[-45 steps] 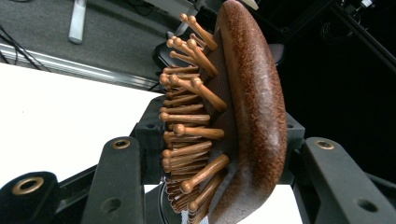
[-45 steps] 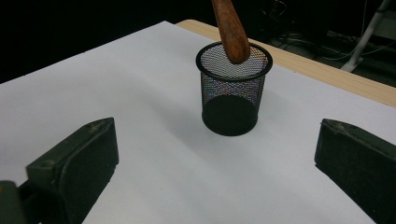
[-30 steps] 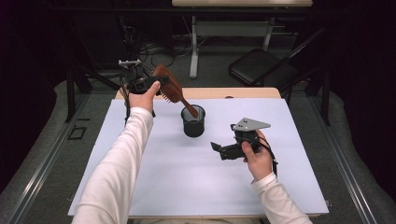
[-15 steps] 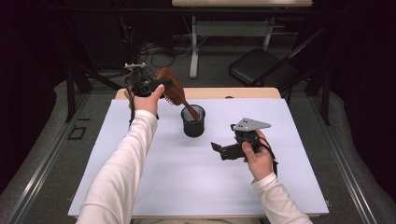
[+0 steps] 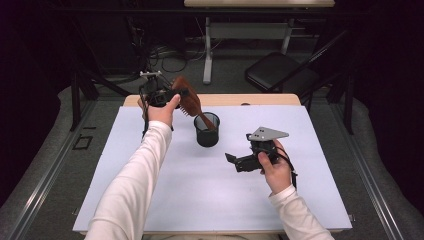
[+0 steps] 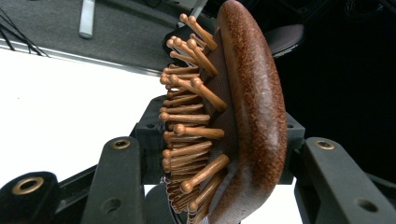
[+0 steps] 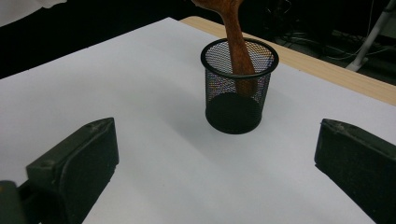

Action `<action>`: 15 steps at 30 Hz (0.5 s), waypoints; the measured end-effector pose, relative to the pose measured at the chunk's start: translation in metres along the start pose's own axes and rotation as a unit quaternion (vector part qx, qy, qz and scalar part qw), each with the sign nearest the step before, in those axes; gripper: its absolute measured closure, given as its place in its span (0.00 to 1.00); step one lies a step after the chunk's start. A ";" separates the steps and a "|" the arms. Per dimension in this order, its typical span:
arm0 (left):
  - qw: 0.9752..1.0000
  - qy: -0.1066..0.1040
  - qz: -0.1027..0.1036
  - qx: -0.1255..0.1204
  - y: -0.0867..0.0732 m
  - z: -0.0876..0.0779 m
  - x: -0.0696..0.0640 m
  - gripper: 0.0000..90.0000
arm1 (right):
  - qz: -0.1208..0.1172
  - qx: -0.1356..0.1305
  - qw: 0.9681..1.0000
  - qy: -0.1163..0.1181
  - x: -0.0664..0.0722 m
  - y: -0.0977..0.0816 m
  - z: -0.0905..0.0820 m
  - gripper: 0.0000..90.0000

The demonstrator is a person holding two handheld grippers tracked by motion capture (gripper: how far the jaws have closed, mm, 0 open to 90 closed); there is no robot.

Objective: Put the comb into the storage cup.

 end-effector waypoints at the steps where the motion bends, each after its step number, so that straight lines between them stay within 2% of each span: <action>1: 1.000 0.000 0.001 0.001 0.000 0.000 0.000 0.57 | 0.000 0.000 1.000 0.000 0.000 0.000 0.000 0.00; 15: 1.000 0.006 0.012 0.010 -0.009 0.010 -0.001 0.57 | 0.000 0.002 1.000 0.002 0.000 0.000 0.000 0.00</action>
Point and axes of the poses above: each handheld gripper's, and its own axes: z roughly forward along the jaws, y roughly out of its top, x roughly to its left, the point moved 3 cm from there along z, roughly forward along the jaws, and after that the axes turned 9 degrees about -z, right-handed, at the moved point
